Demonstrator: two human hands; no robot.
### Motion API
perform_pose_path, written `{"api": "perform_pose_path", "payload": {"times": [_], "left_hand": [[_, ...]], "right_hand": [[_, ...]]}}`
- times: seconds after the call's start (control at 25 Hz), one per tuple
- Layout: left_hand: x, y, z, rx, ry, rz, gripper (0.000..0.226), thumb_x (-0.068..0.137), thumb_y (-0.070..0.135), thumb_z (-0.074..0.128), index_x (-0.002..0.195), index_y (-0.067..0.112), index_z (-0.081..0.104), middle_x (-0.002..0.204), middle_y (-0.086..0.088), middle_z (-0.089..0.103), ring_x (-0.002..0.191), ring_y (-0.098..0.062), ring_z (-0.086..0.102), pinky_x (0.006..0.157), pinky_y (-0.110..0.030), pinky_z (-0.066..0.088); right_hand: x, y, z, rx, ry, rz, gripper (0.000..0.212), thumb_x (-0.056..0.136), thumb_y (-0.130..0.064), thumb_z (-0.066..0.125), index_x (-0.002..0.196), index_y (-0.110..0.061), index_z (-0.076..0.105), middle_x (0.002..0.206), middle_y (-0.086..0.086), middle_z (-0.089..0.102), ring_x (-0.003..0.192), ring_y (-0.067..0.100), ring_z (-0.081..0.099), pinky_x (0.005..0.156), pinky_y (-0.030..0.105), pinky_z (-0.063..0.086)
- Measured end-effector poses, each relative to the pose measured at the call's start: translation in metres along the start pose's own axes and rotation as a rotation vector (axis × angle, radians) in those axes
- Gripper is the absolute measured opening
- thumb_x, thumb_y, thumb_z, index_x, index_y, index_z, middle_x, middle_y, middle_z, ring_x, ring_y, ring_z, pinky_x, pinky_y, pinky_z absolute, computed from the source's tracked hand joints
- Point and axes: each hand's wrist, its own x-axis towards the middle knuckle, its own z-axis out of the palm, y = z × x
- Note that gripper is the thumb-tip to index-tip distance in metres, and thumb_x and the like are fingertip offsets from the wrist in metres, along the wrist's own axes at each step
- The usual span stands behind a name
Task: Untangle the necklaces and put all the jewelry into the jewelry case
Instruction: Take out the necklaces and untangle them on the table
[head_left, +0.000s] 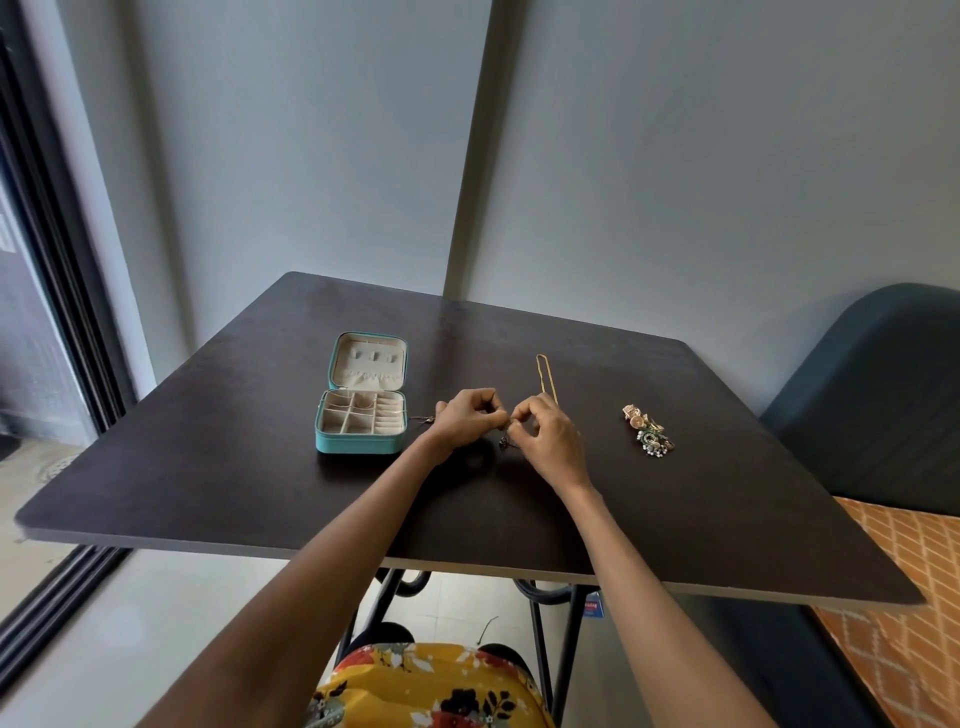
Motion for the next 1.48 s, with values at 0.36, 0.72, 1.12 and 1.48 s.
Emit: {"api": "perform_pose_path", "payload": {"times": [0.36, 0.72, 1.12, 1.48], "left_hand": [[0.003, 0.0, -0.003, -0.077, -0.055, -0.073, 0.017, 0.085, 0.026, 0.054, 0.072, 0.02, 0.063, 0.075, 0.01, 0.063, 0.083, -0.003, 0.053, 0.112, -0.05, 0.019], [0.002, 0.007, -0.011, -0.058, -0.15, -0.21, 0.03, 0.081, 0.042, 0.046, 0.065, 0.02, 0.059, 0.072, 0.007, 0.058, 0.09, -0.019, 0.049, 0.109, -0.048, 0.028], [0.003, 0.007, -0.014, -0.076, -0.171, -0.126, 0.023, 0.092, 0.029, 0.055, 0.086, 0.014, 0.071, 0.105, -0.016, 0.055, 0.062, -0.015, 0.053, 0.07, -0.03, 0.043], [0.016, -0.01, -0.007, -0.073, -0.16, -0.182, 0.033, 0.058, 0.055, 0.049, 0.061, 0.027, 0.067, 0.075, 0.004, 0.06, 0.089, -0.019, 0.049, 0.1, -0.046, 0.037]], "right_hand": [[0.004, 0.008, 0.005, 0.364, -0.105, 0.116, 0.013, 0.09, -0.015, 0.058, 0.08, -0.023, 0.057, 0.082, -0.006, 0.055, 0.068, 0.007, 0.051, 0.064, 0.026, 0.043], [-0.008, 0.001, 0.003, -0.093, 0.092, -0.213, 0.016, 0.087, -0.028, 0.052, 0.086, -0.013, 0.056, 0.091, -0.001, 0.056, 0.069, 0.014, 0.059, 0.056, 0.031, 0.051], [-0.003, 0.005, -0.003, 0.107, 0.096, -0.042, 0.015, 0.087, -0.026, 0.065, 0.101, -0.02, 0.064, 0.09, -0.017, 0.054, 0.061, 0.003, 0.051, 0.058, 0.019, 0.044], [-0.001, -0.01, -0.003, -0.032, 0.102, -0.099, 0.008, 0.081, -0.018, 0.067, 0.08, -0.016, 0.06, 0.079, -0.015, 0.052, 0.059, 0.001, 0.044, 0.057, 0.021, 0.039]]}}
